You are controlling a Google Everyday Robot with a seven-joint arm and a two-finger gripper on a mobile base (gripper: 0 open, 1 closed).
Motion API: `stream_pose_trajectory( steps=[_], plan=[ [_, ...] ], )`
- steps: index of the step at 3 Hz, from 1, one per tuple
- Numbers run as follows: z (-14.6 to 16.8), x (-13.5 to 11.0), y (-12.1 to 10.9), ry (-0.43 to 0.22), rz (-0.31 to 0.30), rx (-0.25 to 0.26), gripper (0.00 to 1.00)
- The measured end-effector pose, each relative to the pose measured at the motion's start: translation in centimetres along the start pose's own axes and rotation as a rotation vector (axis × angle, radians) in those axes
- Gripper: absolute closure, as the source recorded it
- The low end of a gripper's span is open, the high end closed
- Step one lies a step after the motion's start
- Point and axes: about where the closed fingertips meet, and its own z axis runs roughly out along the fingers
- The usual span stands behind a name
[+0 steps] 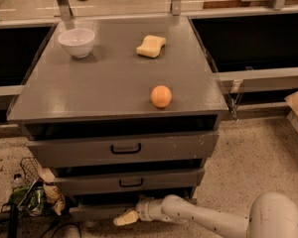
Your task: Open bottom drawer
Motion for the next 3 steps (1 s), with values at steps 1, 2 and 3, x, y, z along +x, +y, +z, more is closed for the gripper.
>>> stream_pose_trajectory(
  steps=[1, 2, 3],
  plan=[
    [-0.5, 0.7, 0.6, 0.000, 0.003, -0.029, 0.00],
    [-0.5, 0.6, 0.6, 0.000, 0.003, -0.029, 0.00],
    [-1.7, 1.5, 1.6, -0.014, -0.005, -0.065, 0.00]
  ],
)
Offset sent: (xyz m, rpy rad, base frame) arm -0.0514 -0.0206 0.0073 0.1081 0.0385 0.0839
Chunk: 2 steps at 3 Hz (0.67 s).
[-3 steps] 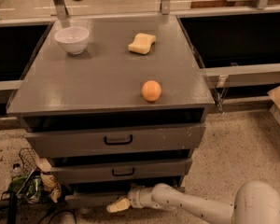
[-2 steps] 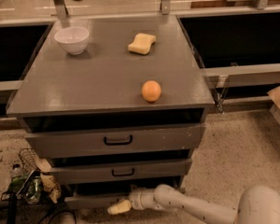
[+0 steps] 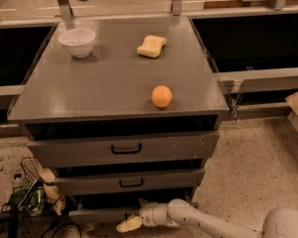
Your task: Open bottom drawer
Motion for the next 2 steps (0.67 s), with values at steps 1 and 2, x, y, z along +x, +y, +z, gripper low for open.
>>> stream_pose_trajectory(
  steps=[1, 2],
  plan=[
    [-2.46, 1.13, 1.68, -0.026, -0.040, -0.041, 0.00],
    [-2.46, 1.13, 1.68, -0.026, -0.040, -0.041, 0.00]
  ],
)
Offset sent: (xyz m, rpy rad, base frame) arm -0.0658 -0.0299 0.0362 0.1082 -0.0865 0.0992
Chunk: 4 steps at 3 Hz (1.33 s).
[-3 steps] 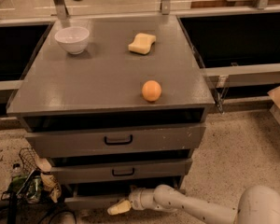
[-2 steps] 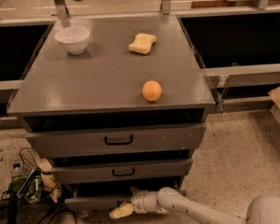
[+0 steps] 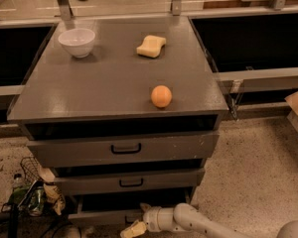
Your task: Open bottom drawer
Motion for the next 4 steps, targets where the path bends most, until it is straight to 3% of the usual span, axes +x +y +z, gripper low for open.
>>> stream_pose_trajectory(
  steps=[1, 2, 4],
  plan=[
    [-0.3, -0.3, -0.2, -0.016, 0.008, 0.041, 0.00],
    [-0.9, -1.3, -0.4, -0.060, -0.012, 0.126, 0.00],
    [-0.8, -1.7, -1.1, -0.080, -0.012, 0.155, 0.00]
  ],
)
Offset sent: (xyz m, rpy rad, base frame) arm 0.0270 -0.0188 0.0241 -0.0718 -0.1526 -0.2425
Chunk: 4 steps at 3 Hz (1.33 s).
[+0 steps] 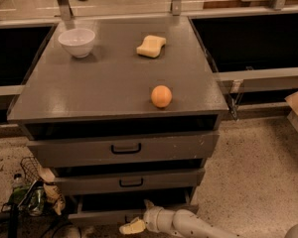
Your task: Open bottom drawer
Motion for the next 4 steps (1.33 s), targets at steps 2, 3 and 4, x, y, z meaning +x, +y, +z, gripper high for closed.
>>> stream_pose_trajectory(
  steps=[2, 3, 4],
  plan=[
    [3.3, 1.6, -2.1, 0.097, 0.024, -0.012, 0.00],
    [3.4, 1.9, -1.4, 0.095, 0.036, -0.045, 0.00],
    [3.1, 2.2, -0.4, 0.092, 0.039, -0.081, 0.00]
  ],
)
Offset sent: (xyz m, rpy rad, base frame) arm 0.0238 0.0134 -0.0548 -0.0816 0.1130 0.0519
